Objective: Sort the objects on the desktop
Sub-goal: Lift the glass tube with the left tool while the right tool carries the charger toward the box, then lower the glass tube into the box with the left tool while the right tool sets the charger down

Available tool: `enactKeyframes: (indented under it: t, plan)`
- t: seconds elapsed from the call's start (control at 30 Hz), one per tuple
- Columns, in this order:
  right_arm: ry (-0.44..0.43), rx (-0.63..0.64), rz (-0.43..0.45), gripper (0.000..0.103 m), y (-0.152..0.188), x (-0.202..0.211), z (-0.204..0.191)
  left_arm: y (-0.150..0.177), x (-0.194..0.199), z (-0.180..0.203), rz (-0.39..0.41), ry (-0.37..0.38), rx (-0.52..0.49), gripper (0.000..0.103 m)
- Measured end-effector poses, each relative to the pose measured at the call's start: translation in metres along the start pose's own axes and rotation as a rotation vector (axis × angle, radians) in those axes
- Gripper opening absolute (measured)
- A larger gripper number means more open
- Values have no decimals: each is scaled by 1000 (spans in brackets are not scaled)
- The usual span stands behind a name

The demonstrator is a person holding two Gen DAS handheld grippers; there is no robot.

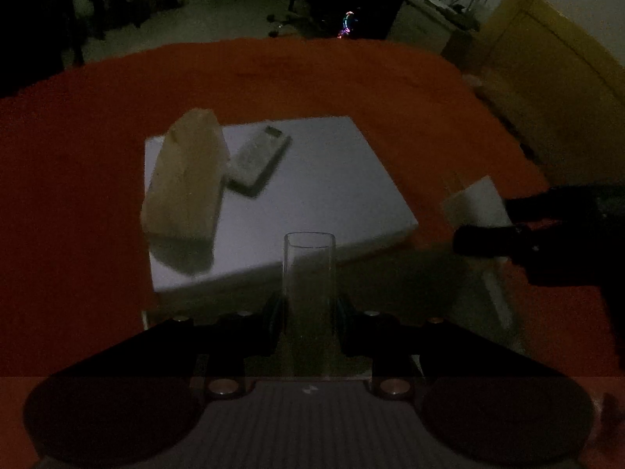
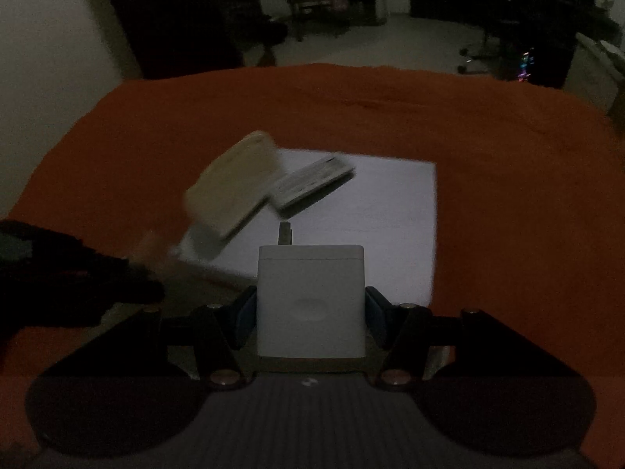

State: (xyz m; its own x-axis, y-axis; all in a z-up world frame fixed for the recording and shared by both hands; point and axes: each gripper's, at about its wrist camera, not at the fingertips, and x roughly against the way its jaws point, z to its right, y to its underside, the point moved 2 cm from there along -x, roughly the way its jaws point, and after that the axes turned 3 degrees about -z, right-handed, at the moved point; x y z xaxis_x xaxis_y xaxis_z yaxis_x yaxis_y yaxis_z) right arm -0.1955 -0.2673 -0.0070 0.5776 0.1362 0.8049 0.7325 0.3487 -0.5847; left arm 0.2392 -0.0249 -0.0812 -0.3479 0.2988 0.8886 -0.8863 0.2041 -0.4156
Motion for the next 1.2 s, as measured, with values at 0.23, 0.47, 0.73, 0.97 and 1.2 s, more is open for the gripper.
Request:
enactKeyframes:
  t: [0.23, 0.47, 0.73, 0.97, 1.2]
  plan:
    - [-61, 0, -71, 59, 37, 1, -24, 44, 2, 9, -69, 60, 13, 24]
    - [-88, -3, -166, 59, 70, -22, -36, 72, -19, 0, -128, 35, 50, 24]
    - [-51, 58, -291, 59, 106, -64, -46, 96, -42, -3, -174, -25, 23, 24]
    - [-25, 114, -345, 59, 126, -90, -53, 105, -62, 0, -204, -59, -7, 24]
    - [-22, 76, -398, 59, 144, -94, -47, 111, -79, 2, -240, -82, -3, 24]
